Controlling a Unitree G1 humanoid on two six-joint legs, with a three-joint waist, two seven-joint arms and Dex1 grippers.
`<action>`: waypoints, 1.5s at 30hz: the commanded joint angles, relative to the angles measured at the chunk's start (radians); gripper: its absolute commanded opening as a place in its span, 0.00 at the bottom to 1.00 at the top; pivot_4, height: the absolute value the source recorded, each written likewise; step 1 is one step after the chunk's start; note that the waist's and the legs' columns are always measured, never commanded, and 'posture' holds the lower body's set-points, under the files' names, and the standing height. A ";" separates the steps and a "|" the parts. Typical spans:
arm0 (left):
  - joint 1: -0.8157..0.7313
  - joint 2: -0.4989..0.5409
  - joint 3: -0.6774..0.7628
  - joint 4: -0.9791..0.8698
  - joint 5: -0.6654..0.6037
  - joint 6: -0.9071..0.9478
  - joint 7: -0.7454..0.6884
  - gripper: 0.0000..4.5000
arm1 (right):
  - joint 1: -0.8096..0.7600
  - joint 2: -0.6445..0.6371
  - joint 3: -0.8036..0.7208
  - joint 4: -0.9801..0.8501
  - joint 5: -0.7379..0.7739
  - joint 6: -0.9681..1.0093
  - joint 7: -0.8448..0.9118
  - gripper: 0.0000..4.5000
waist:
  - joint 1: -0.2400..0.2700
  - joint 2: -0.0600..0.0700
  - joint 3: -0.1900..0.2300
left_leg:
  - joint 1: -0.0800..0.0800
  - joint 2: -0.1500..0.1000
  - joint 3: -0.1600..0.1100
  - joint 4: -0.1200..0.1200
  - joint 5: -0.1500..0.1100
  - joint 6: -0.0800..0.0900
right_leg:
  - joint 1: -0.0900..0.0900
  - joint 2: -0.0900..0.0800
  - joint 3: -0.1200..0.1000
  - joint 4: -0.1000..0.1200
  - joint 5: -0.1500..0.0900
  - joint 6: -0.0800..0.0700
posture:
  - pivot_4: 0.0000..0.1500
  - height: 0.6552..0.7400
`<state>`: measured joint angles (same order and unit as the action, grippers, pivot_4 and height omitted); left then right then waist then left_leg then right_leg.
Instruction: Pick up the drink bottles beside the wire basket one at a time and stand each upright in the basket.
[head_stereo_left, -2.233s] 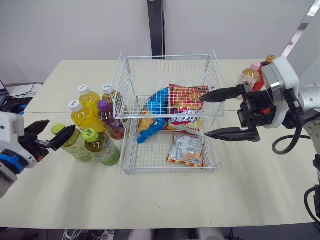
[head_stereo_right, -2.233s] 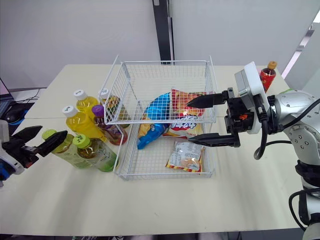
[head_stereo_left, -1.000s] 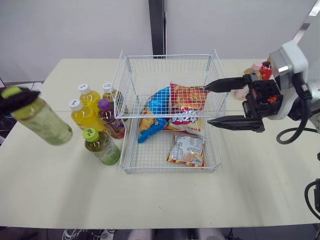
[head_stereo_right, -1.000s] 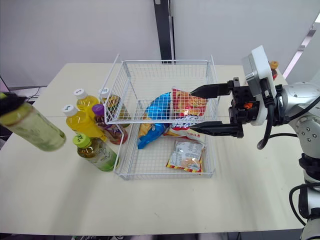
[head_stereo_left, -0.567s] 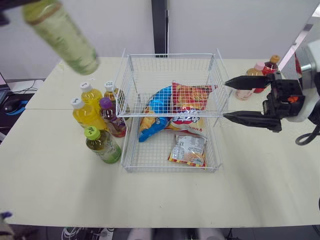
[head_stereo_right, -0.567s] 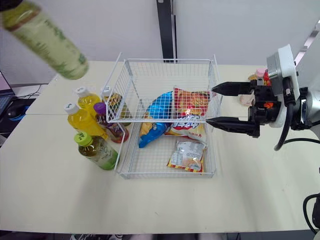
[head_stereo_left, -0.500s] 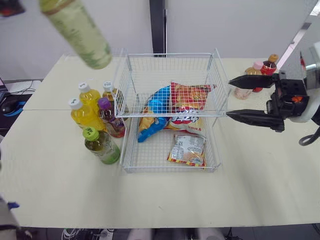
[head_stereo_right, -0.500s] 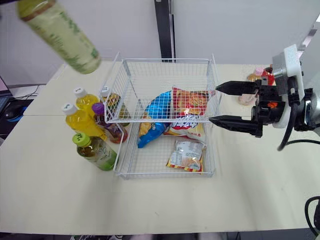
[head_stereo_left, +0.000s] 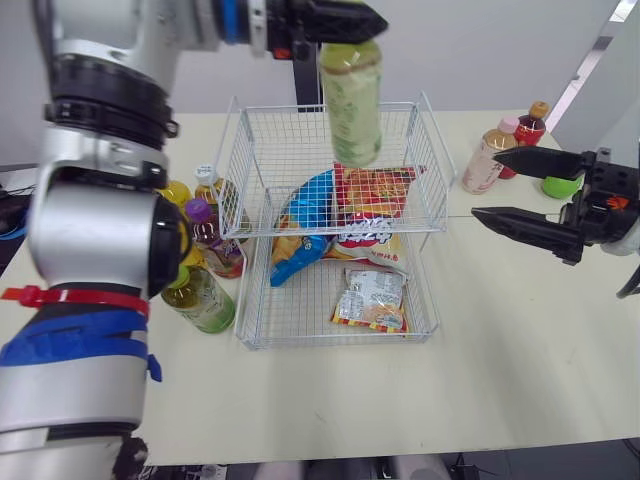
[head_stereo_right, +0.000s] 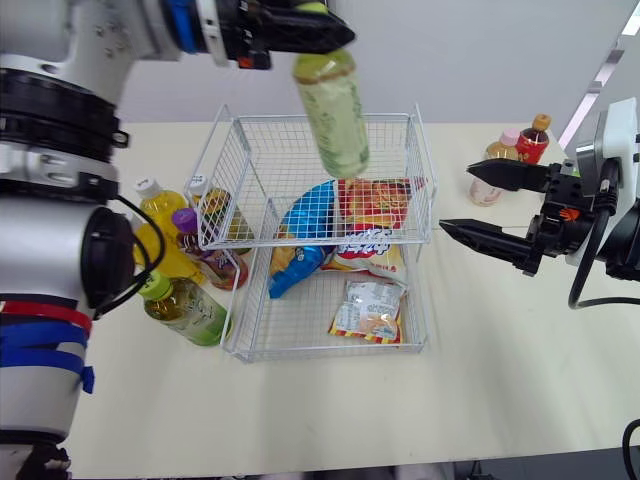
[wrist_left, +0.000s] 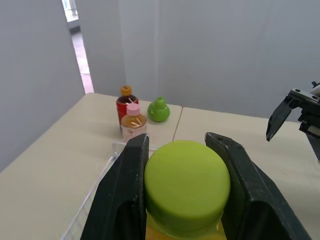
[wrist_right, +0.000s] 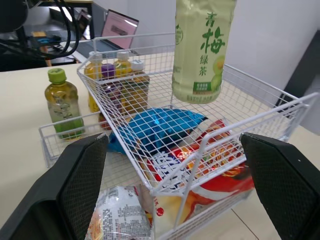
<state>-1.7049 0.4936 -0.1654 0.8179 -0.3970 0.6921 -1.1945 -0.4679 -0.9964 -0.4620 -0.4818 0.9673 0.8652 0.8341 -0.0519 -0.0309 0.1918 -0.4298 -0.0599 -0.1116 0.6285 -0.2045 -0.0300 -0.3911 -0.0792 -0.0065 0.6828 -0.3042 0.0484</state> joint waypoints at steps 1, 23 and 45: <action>-0.034 -0.039 0.039 0.040 0.046 -0.091 0.032 0.31 | 0.006 -0.008 -0.057 -0.043 0.025 -0.007 -0.054 1.00 | 0.001 0.000 0.000 | 0.000 0.000 0.000 0.000 0.000 0.000 | 0.000 0.000 0.000 0.001 0.000 0.000 | 1.00 1.00; -0.116 -0.207 0.144 0.388 0.229 -0.340 0.181 0.51 | 0.057 -0.012 -0.069 -0.079 0.088 -0.030 -0.136 1.00 | 0.012 0.000 0.000 | 0.000 -0.002 0.000 0.004 0.000 0.000 | 0.000 -0.001 -0.001 0.006 0.000 0.001 | 1.00 1.00; 0.150 0.203 0.211 -0.361 0.114 0.185 -0.075 0.99 | 0.009 -0.057 -0.013 -0.038 0.084 -0.053 -0.067 1.00 | -0.009 0.000 0.000 | 0.003 0.001 -0.002 0.007 0.000 0.000 | 0.001 0.001 0.002 0.013 0.000 0.001 | 1.00 1.00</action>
<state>-1.5458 0.6617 0.0024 0.5623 -0.2440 0.8130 -1.2907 -0.4329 -1.0349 -0.4724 -0.5208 1.0466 0.8316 0.7519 -0.0607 -0.0309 0.1920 -0.4260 -0.0589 -0.1135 0.6355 -0.2045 -0.0298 -0.3906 -0.0779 -0.0045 0.6960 -0.3042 0.0489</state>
